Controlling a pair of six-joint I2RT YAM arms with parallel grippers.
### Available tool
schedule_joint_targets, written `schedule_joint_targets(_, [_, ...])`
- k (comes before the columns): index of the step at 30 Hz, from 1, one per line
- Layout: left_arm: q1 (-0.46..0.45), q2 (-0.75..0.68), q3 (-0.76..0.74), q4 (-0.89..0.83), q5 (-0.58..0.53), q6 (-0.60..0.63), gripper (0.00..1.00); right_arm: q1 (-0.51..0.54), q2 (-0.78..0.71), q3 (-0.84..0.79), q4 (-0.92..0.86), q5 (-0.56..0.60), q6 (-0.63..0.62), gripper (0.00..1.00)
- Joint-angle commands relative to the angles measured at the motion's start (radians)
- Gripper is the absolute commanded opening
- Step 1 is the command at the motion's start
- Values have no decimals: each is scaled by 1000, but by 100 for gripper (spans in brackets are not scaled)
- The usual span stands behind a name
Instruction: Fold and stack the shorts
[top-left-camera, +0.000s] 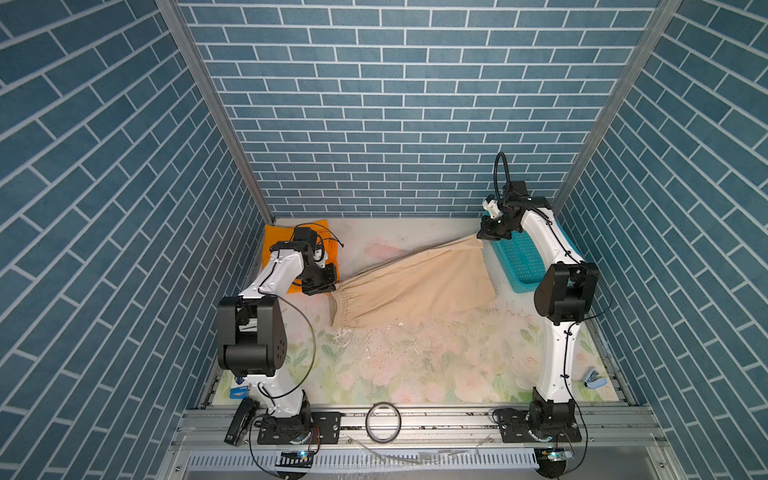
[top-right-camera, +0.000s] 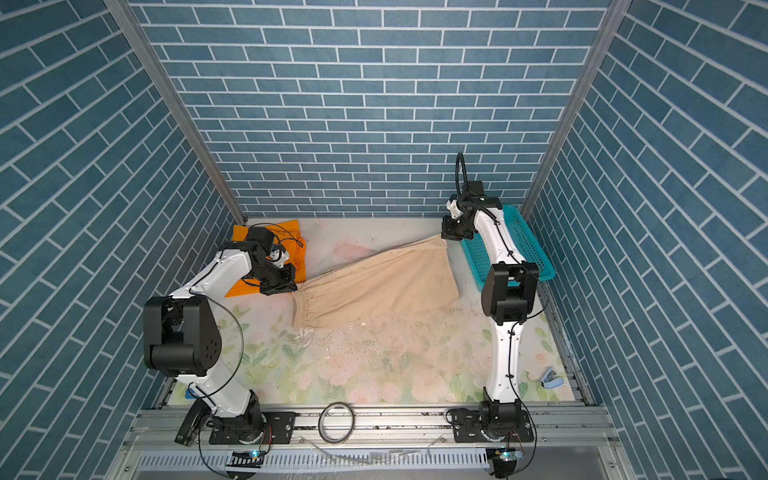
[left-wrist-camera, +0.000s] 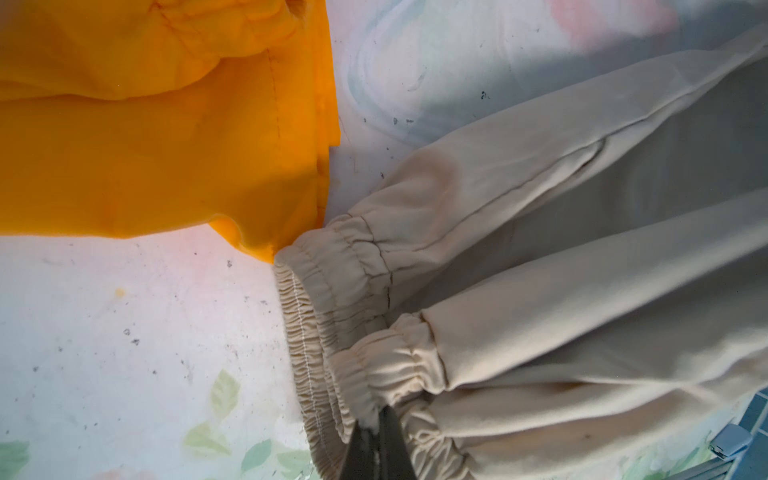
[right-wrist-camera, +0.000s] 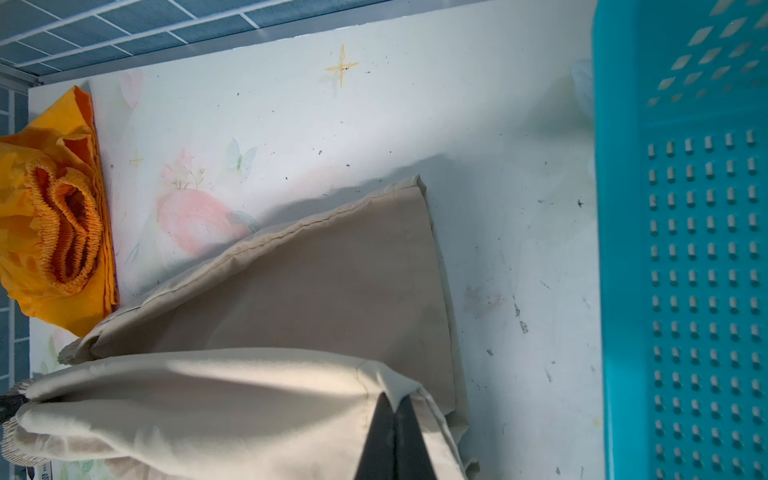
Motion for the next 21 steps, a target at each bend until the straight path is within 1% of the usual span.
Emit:
schedule_joint_targets(1, [11, 22, 30, 19, -27, 17, 0, -15, 44, 23, 52, -13, -41, 0])
schedule_joint_targets(11, [11, 67, 61, 103, -1, 14, 0, -16, 107, 41, 126, -36, -18, 0])
schedule_joint_targets(18, [11, 115, 68, 123, -45, 12, 0, -15, 181, 99, 151, -75, -19, 0])
schedule_joint_targets(19, [11, 124, 70, 128, -51, 11, 5, -16, 186, 100, 161, -82, -17, 3])
schedule_joint_targets(20, [12, 131, 75, 131, -57, 9, 12, -14, 192, 102, 172, -88, -12, 10])
schedule_joint_targets(21, [12, 138, 79, 138, -60, 9, 17, -14, 196, 102, 185, -103, -9, 19])
